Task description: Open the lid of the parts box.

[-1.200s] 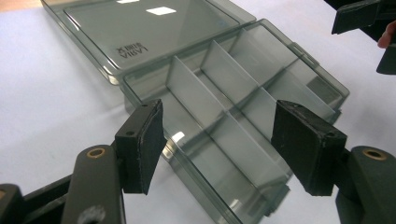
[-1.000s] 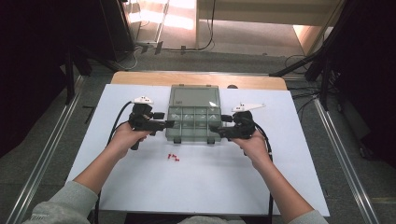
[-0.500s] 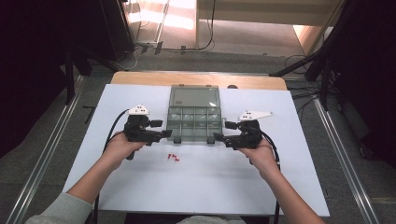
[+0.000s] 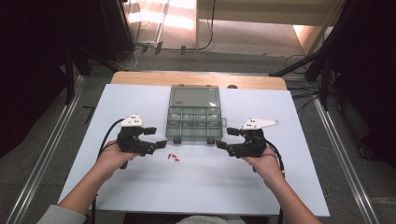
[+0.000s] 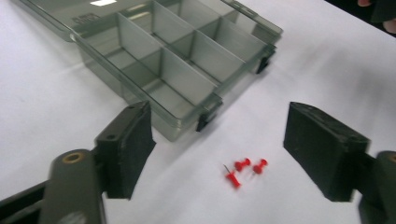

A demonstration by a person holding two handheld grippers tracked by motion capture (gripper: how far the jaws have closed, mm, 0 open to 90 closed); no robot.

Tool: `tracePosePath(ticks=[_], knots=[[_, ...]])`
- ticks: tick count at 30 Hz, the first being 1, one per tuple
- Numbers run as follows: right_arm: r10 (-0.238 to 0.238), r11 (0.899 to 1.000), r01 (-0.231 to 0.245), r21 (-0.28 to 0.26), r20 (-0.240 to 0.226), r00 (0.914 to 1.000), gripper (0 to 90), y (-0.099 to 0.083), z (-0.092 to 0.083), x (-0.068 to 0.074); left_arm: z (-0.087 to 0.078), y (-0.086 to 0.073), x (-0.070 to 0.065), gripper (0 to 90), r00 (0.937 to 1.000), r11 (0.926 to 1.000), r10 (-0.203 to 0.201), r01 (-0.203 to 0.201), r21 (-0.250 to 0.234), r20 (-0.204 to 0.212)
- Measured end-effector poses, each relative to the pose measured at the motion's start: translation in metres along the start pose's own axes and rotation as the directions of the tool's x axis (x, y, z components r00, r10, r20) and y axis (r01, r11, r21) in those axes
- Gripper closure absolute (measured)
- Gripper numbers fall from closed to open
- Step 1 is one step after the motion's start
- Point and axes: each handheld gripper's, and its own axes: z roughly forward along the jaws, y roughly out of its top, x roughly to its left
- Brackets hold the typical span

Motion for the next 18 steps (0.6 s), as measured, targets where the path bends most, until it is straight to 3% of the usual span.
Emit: tracePosePath(ticks=[9,18], knots=[[-0.009,1.000,0.009,-0.004,-0.011,0.9999,22.8,-0.009,-0.009,0.005,-0.013,-0.011,-0.003,23.3,1.0000,0.9998,-0.009,0.009,-0.020,-0.002],[-0.006,1.000,0.007,0.009,-0.034,0.9994,22.2,-0.010,-0.004,0.008,-0.024,-0.021,-0.009,23.4,0.9998,0.9998,0.017,-0.017,-0.012,0.000]])
